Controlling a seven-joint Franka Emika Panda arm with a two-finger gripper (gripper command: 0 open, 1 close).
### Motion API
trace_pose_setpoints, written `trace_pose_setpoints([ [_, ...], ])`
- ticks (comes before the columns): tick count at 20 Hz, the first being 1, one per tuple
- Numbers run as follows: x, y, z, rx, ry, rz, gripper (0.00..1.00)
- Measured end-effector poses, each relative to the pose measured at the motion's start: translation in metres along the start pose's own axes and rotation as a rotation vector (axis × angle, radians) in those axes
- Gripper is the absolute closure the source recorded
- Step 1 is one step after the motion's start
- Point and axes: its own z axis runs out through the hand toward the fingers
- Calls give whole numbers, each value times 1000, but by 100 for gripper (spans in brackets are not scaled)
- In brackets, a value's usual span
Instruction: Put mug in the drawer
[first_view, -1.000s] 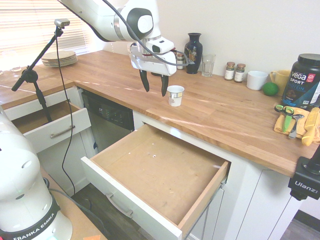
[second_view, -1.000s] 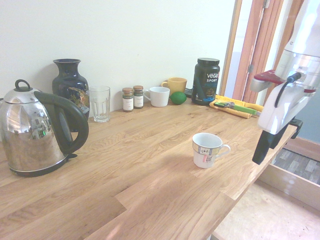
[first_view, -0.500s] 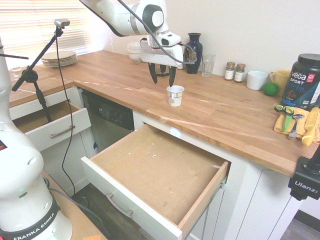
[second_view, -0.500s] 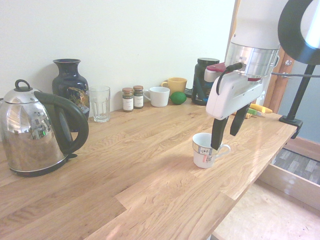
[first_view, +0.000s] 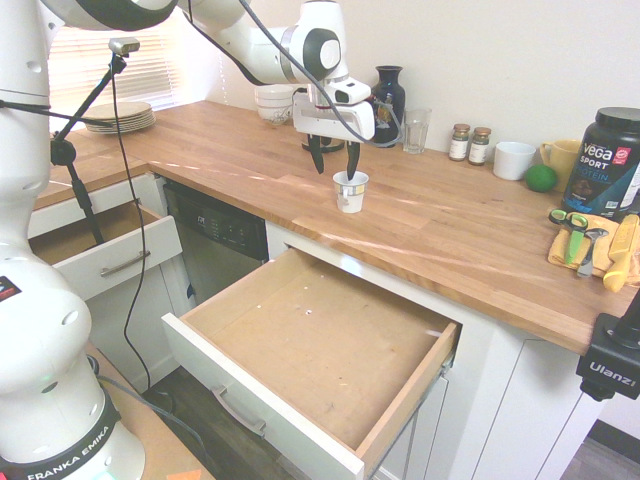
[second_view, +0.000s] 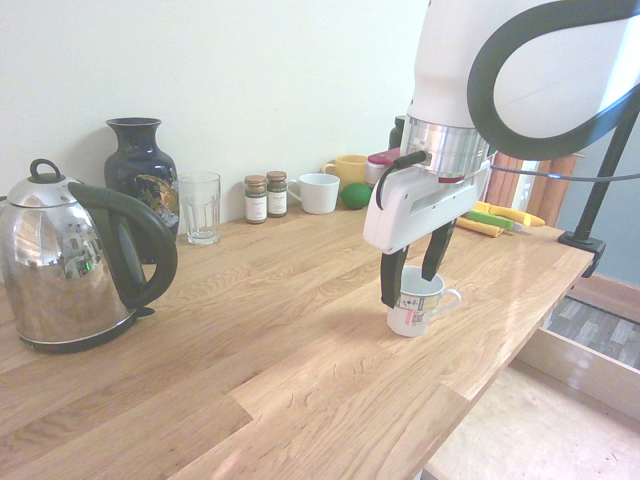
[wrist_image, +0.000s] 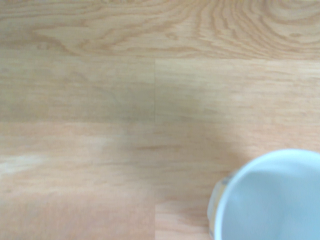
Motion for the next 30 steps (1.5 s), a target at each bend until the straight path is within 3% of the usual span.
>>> trace_pose_setpoints([
  [8, -3, -2, 41, -40, -50, 5, 0],
  [18, -4, 8, 52, -77, -108, 25, 0],
  [19, -4, 8, 54, -79, -110, 26, 100],
  [30, -5, 9, 59, -84, -117, 25, 100],
])
